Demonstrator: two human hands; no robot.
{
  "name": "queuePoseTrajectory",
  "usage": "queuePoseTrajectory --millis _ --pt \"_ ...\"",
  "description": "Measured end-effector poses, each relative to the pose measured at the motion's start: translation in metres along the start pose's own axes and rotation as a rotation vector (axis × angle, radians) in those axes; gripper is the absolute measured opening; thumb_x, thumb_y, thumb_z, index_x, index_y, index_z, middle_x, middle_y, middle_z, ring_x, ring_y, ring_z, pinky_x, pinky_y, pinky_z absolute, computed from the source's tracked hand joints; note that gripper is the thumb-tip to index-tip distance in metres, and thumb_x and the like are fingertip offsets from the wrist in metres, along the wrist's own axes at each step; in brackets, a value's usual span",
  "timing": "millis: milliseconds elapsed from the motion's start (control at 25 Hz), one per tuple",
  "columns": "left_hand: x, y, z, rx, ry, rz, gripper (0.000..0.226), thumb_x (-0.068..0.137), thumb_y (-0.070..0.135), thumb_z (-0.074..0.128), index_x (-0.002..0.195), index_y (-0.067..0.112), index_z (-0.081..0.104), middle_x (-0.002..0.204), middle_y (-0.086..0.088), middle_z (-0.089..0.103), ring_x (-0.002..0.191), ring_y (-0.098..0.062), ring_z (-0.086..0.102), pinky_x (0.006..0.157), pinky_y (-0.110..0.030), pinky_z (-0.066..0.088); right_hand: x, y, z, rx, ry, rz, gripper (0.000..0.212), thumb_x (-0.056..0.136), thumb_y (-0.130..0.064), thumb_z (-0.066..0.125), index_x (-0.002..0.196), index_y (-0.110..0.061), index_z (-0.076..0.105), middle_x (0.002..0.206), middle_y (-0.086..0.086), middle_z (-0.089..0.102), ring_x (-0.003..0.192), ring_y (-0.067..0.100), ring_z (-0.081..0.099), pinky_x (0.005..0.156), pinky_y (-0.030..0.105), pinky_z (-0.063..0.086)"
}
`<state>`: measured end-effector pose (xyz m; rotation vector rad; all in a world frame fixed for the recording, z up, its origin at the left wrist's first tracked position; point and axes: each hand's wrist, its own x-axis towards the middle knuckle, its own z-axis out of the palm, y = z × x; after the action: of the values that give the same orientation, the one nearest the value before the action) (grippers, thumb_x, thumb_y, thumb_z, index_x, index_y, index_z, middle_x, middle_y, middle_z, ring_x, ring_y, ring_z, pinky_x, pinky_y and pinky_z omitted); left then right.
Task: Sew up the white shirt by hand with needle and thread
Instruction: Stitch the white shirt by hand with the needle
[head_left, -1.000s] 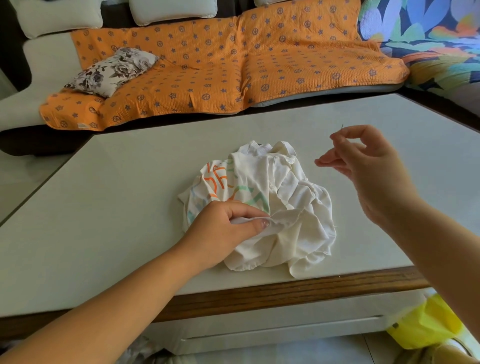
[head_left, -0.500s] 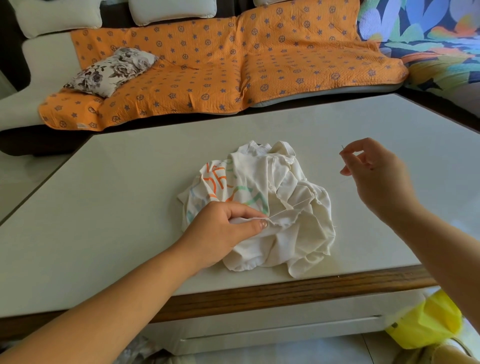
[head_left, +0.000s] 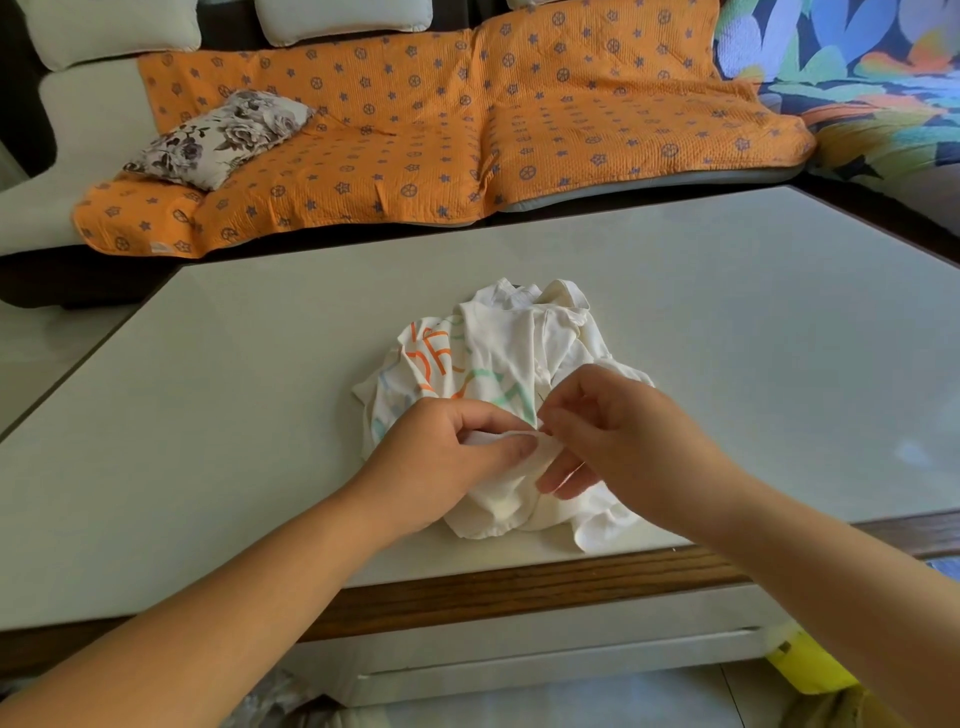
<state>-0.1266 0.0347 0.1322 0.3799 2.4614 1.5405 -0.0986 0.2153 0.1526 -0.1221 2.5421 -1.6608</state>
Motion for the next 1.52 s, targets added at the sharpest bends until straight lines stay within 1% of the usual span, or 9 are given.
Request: queuePoseTrajectory --millis 80,280,440,840,960,1080,1200,1360,1520 --pt "0.0 -0.001 -0.003 0.049 0.008 0.012 0.006 0.084 0.03 0.072 0.088 0.031 0.077 0.088 0.016 0.075 0.086 0.003 0.066 0.075 -0.01 0.048 0.0 0.003 -0.002 0.0 0.029 0.006 0.011 0.097 -0.012 0.057 0.091 -0.016 0.065 0.071 0.004 0.074 0.064 0.018 0.073 0.07 0.03 0.061" --pt "0.0 -0.003 -0.008 0.06 0.053 0.039 0.011 0.087 0.024 0.071 0.085 0.033 0.076 0.088 0.018 0.074 0.087 0.004 0.066 0.078 -0.012 0.049 0.001 0.006 -0.005 -0.05 -0.013 0.045 0.017 0.095 -0.015 0.059 0.096 -0.025 0.072 0.069 -0.001 0.075 0.066 0.014 0.073 0.08 0.034 0.06" --pt "0.0 -0.002 -0.007 0.064 0.068 0.053 0.011 0.086 0.024 0.071 0.085 0.034 0.075 0.087 0.02 0.073 0.088 0.005 0.065 0.08 -0.013 0.051 0.0 0.005 -0.006 -0.105 -0.038 0.056 0.018 0.094 -0.014 0.059 0.095 -0.024 0.073 0.068 -0.004 0.075 0.066 0.009 0.072 0.076 0.023 0.058" --pt "0.0 -0.001 -0.007 0.071 0.076 0.056 0.008 0.086 0.027 0.071 0.087 0.034 0.075 0.089 0.021 0.072 0.09 0.007 0.064 0.081 -0.011 0.05 -0.001 0.003 -0.008 -0.101 -0.078 0.044 0.019 0.093 -0.011 0.059 0.091 -0.022 0.074 0.069 -0.004 0.075 0.066 0.007 0.072 0.07 0.015 0.057" --pt "0.0 -0.002 -0.007 0.067 0.069 0.045 0.007 0.086 0.028 0.071 0.087 0.034 0.075 0.089 0.022 0.073 0.091 0.007 0.064 0.083 -0.012 0.049 -0.001 0.003 -0.008 -0.087 -0.082 0.045 0.018 0.094 -0.012 0.059 0.091 -0.022 0.073 0.07 -0.003 0.075 0.067 0.007 0.072 0.073 0.017 0.057" --pt "0.001 -0.002 -0.007 0.052 0.056 0.035 0.008 0.085 0.027 0.072 0.086 0.034 0.075 0.089 0.021 0.073 0.09 0.008 0.064 0.079 -0.009 0.048 -0.001 0.004 -0.007 -0.056 -0.074 0.04 0.016 0.094 -0.012 0.06 0.092 -0.021 0.073 0.071 -0.001 0.075 0.067 0.008 0.073 0.074 0.019 0.058" --pt "0.002 -0.002 -0.008 0.031 0.038 0.016 0.007 0.084 0.025 0.073 0.086 0.032 0.076 0.088 0.017 0.074 0.088 0.005 0.066 0.076 -0.01 0.049 -0.002 0.005 -0.005 -0.016 -0.058 0.027 0.015 0.094 -0.01 0.059 0.093 -0.017 0.072 0.072 0.0 0.075 0.066 0.008 0.072 0.069 0.015 0.057" --pt "0.001 -0.003 -0.005 -0.012 0.023 -0.004 0.007 0.083 0.022 0.074 0.086 0.028 0.076 0.087 0.011 0.075 0.085 0.003 0.067 0.076 -0.012 0.05 -0.001 0.007 -0.001 0.059 -0.046 0.023 0.015 0.094 -0.007 0.059 0.092 -0.015 0.072 0.073 0.001 0.075 0.065 0.008 0.072 0.065 0.015 0.056" --pt "0.001 -0.004 -0.004 -0.077 0.019 -0.02 0.007 0.079 0.023 0.076 0.086 0.024 0.077 0.087 0.009 0.076 0.087 0.0 0.067 0.081 -0.016 0.051 0.005 0.012 0.002 0.043 -0.015 0.025 0.013 0.089 -0.017 0.068 0.084 -0.026 0.076 0.068 -0.009 0.071 0.061 0.002 0.062 0.062 0.015 0.053"
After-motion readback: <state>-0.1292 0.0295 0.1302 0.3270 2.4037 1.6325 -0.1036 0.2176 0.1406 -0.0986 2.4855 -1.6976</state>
